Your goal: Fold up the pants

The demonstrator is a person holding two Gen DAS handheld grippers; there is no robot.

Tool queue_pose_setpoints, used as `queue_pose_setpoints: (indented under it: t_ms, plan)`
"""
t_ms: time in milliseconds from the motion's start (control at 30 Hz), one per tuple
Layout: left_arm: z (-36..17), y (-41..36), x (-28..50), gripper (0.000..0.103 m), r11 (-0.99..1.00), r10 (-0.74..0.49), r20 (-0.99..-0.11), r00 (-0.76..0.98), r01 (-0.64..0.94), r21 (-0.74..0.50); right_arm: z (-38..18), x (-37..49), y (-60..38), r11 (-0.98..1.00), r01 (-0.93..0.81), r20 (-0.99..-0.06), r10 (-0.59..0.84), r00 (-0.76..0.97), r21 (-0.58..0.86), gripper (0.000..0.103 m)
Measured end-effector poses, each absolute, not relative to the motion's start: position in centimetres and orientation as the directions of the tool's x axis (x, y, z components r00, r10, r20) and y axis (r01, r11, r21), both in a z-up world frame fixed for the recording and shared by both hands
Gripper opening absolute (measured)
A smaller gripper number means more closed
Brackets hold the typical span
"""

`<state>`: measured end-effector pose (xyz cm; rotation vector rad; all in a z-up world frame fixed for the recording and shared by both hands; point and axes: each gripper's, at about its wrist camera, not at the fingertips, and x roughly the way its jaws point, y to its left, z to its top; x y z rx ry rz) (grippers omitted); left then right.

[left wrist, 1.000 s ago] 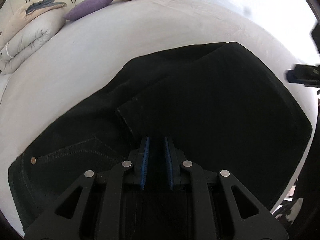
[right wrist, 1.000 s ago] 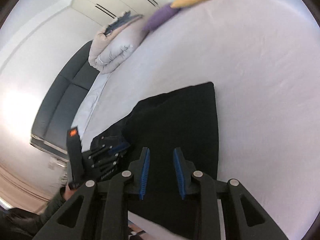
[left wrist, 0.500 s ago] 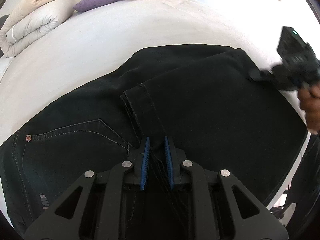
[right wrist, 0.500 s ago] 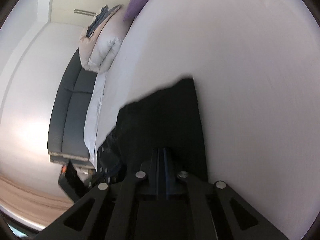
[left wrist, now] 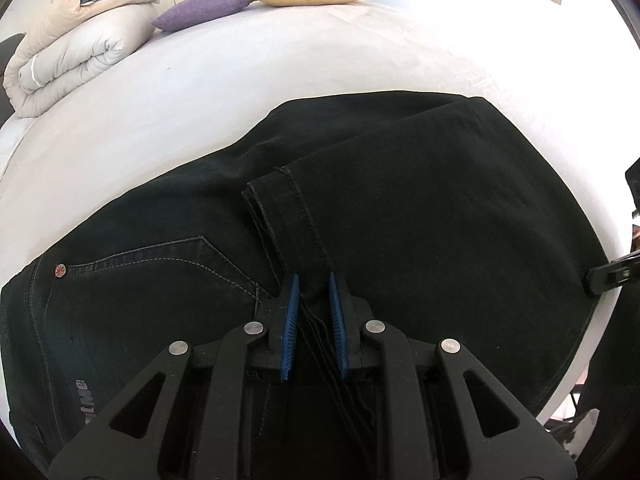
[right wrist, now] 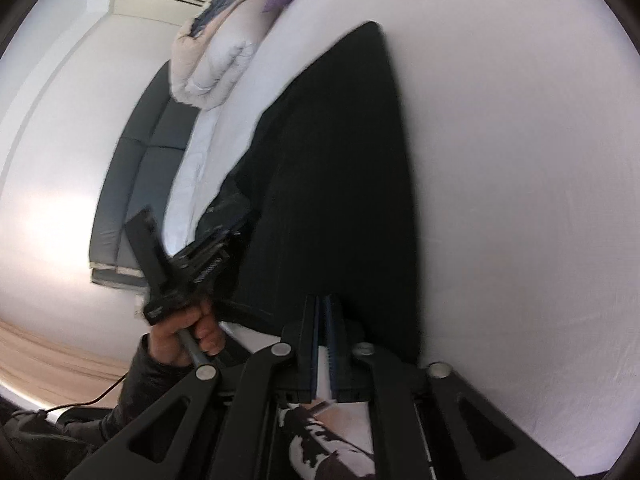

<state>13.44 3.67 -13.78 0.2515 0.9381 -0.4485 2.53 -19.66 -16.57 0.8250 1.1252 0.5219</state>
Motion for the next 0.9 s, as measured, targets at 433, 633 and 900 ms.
queue_pose_setpoints:
  t_ms: [433,633,900]
  plan:
    - [-12.1,8.5,11.5,0.020,0.915,-0.383,-0.756,0.531,0.333,-0.229,-17.0,2.3,-18.8,0.615,0.036,-0.566,0.699,0.437,0.788,0.000]
    - [-8.7,19.0,4.2,0.102,0.843,-0.476,-0.537,0.696,0.189,-0.503,-16.8,2.4,-18.6,0.605,0.037,-0.554,0.702,0.447,0.796,0.000]
    - [-12.2,31.7,0.4,0.101,0.616,-0.447,-0.458,0.769,-0.107,-0.780,-16.9,2.5,-18.6,0.587,0.062,-0.544,0.699,0.464,0.807,0.000]
